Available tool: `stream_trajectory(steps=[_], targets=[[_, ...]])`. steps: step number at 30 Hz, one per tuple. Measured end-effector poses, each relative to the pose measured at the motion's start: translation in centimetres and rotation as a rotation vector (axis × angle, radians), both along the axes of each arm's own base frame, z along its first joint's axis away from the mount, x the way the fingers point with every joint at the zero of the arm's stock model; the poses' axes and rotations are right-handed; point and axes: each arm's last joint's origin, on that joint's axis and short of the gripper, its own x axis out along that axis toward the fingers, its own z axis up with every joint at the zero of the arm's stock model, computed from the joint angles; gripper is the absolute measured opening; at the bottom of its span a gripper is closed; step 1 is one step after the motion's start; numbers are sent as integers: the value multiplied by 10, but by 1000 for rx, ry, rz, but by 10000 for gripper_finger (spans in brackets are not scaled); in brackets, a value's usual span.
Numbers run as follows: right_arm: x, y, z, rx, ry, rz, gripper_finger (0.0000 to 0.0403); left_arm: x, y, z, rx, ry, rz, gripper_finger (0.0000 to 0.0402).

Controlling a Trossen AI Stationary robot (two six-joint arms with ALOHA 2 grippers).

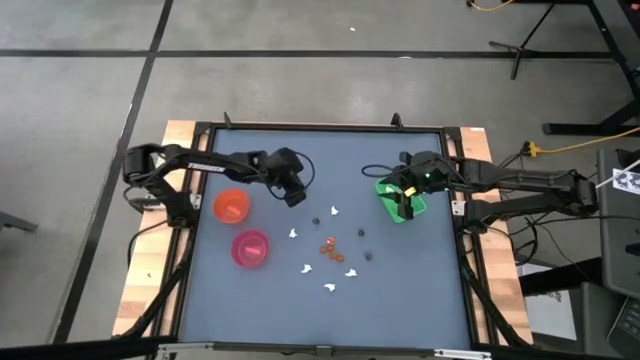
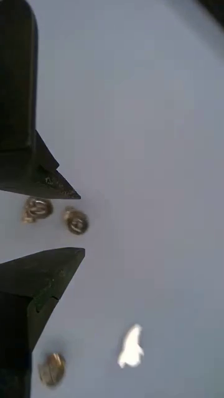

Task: Sort Halloween decoration
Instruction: Put the black skull toy into the orange bowl

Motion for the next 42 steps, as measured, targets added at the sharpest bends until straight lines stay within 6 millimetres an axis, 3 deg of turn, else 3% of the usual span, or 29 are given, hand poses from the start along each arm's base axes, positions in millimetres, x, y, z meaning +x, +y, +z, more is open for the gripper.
stream_trajectory(steps=[8, 15, 42], targets=[[0, 0, 0, 1, 4, 0, 172, 5, 0, -26, -63, 72, -28, 121], [0, 0, -1, 2, 10, 0, 172, 7, 0, -36, -71, 106, -26, 121], [0, 0, -1, 2, 11, 1, 172, 2, -1, -41, -89, 169, -21, 121]])
